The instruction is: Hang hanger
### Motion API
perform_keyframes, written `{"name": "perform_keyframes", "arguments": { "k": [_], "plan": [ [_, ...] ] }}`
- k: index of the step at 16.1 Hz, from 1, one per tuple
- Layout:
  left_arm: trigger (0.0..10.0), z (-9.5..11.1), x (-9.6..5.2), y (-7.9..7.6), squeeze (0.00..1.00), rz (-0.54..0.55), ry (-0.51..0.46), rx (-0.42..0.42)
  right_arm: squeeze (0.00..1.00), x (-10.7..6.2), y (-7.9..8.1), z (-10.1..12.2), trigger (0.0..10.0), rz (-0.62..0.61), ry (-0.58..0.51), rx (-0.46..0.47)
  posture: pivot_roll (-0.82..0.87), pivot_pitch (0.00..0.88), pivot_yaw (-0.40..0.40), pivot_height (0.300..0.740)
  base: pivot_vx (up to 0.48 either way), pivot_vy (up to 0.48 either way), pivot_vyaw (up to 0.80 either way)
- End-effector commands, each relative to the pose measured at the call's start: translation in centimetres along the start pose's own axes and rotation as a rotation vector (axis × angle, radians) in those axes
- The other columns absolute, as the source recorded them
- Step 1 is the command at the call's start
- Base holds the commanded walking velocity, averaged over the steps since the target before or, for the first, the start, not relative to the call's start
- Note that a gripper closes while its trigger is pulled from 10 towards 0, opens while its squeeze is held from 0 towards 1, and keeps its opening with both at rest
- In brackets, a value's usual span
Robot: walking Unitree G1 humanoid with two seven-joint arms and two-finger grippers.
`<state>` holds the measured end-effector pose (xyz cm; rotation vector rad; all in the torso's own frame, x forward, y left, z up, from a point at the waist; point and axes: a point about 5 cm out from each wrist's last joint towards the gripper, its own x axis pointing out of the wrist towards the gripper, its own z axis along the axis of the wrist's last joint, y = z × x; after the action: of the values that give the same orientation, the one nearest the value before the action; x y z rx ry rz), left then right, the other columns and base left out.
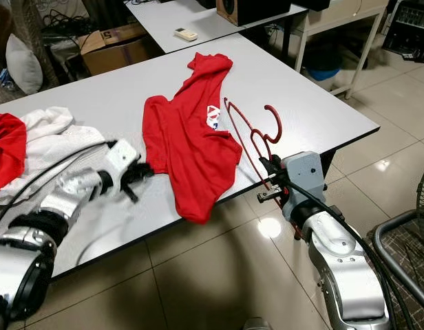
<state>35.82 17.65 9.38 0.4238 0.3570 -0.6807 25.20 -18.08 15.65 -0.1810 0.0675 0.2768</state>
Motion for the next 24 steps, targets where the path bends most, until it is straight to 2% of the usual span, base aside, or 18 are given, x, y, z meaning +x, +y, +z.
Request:
{"name": "perform_keyframes", "arguments": {
  "k": [1,2,4,5,6,7,8,11,13,15,16,18,22,24],
  "plan": [
    [10.0,-0.5,-0.3,0.1,1.0,0.0,0.011,0.008,0.0,-0.1,0.3,0.3,10.0,0.002,-0.023,-0.004,-0.26,0.001,0.169,0.74,0.0,0.0,0.0],
    [10.0,-0.6,-0.3,0.1,1.0,0.009,0.017,0.012,0.0,-0.1,0.3,0.3,10.0,0.001,-0.024,-0.003,-0.26,0.001,0.17,0.74,0.0,0.0,0.0],
    [10.0,-0.5,-0.3,0.7,1.0,0.138,-0.002,0.01,0.0,-0.2,0.4,0.3,10.0,0.002,-0.025,0.0,-0.26,0.0,0.168,0.74,0.0,0.0,0.0],
    [10.0,-0.4,-0.3,0.7,0.19,0.141,-0.011,-0.003,0.0,-0.2,0.4,0.4,10.0,0.003,-0.025,0.001,-0.26,0.0,0.168,0.74,0.0,0.0,0.0],
    [10.0,-0.2,-0.2,0.7,0.0,0.151,-0.029,-0.024,0.0,-0.1,0.5,0.4,10.0,0.004,-0.026,0.001,-0.26,0.0,0.169,0.74,0.0,0.0,0.0],
    [10.0,-0.1,-0.1,0.6,0.0,0.146,-0.044,-0.04,0.0,-0.2,0.5,0.4,10.0,0.005,-0.027,0.001,-0.26,0.0,0.169,0.74,0.0,0.0,0.0],
    [10.0,-0.2,0.1,0.1,0.0,0.131,-0.033,-0.007,0.0,-0.2,0.5,0.4,10.0,0.005,-0.027,0.002,-0.26,0.001,0.172,0.74,0.0,0.0,0.0],
    [10.0,-0.6,0.5,-0.4,0.0,0.129,-0.037,-0.137,0.0,-0.3,0.5,0.4,10.0,0.0,-0.026,0.004,-0.26,0.006,0.175,0.74,0.0,0.0,0.0],
    [10.0,-1.1,0.7,-0.5,0.0,0.162,0.009,-0.176,0.0,-0.2,0.5,0.5,10.0,-0.001,-0.026,0.003,-0.27,0.012,0.175,0.74,0.0,0.0,0.0],
    [10.0,-1.4,0.7,-0.2,0.0,0.229,0.069,-0.102,0.0,-0.2,0.5,0.5,10.0,-0.001,-0.026,0.002,-0.27,0.015,0.172,0.74,0.0,0.0,0.0],
    [10.0,-1.1,0.8,-0.2,0.0,0.247,0.066,-0.095,0.0,-0.2,0.5,0.5,10.0,-0.001,-0.025,0.002,-0.27,0.018,0.173,0.74,0.0,0.0,0.0],
    [10.0,0.0,1.4,-0.6,0.0,0.225,-0.015,-0.188,0.0,-0.2,0.5,0.5,10.0,-0.002,-0.025,0.001,-0.27,0.023,0.177,0.74,0.0,0.0,0.0],
    [10.0,0.9,1.9,-1.0,0.0,0.191,-0.081,-0.282,0.0,-0.4,0.4,0.4,10.0,-0.008,-0.019,0.002,-0.28,0.028,0.186,0.74,0.0,0.0,0.0],
    [10.0,0.8,2.0,-1.1,0.0,0.192,-0.065,-0.279,0.0,-0.5,0.4,0.4,10.0,-0.01,-0.018,0.002,-0.28,0.028,0.186,0.74,0.0,0.0,0.0]
  ]
}}
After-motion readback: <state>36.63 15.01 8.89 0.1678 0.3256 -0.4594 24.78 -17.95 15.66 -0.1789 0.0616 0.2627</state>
